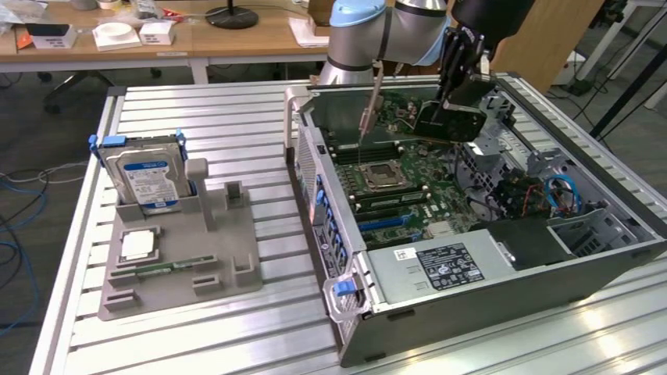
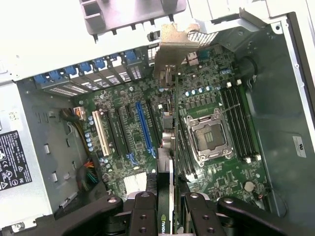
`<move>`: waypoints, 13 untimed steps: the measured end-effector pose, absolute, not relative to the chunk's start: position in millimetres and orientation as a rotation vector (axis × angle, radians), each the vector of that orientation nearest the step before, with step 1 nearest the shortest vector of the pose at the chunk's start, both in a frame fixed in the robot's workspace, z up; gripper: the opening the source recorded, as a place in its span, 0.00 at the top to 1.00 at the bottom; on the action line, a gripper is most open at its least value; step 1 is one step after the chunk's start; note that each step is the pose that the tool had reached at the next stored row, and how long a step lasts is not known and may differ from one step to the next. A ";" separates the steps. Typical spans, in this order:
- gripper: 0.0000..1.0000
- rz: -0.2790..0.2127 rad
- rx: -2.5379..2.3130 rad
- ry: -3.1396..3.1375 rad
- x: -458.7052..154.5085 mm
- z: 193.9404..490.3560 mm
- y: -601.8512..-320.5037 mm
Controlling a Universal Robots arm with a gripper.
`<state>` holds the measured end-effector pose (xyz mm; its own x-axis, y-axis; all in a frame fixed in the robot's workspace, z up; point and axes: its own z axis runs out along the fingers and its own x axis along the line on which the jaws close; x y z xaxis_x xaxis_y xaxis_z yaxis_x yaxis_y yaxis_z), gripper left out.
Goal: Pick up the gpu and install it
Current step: 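Insert the gpu into the slot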
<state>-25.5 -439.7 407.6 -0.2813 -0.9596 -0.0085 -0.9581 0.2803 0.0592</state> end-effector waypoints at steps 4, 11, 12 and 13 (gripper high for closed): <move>0.74 -0.081 1.882 -2.478 -25.4 407.6 -439.7; 0.74 -0.081 1.907 -2.458 -25.4 407.6 -439.7; 0.74 -0.081 1.910 -2.455 -25.4 407.6 -439.7; 0.74 -0.081 1.914 -2.452 -25.4 407.6 -439.7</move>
<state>-25.4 -439.7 407.6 -0.2433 -0.9699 -0.0085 -0.9684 0.2424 0.0592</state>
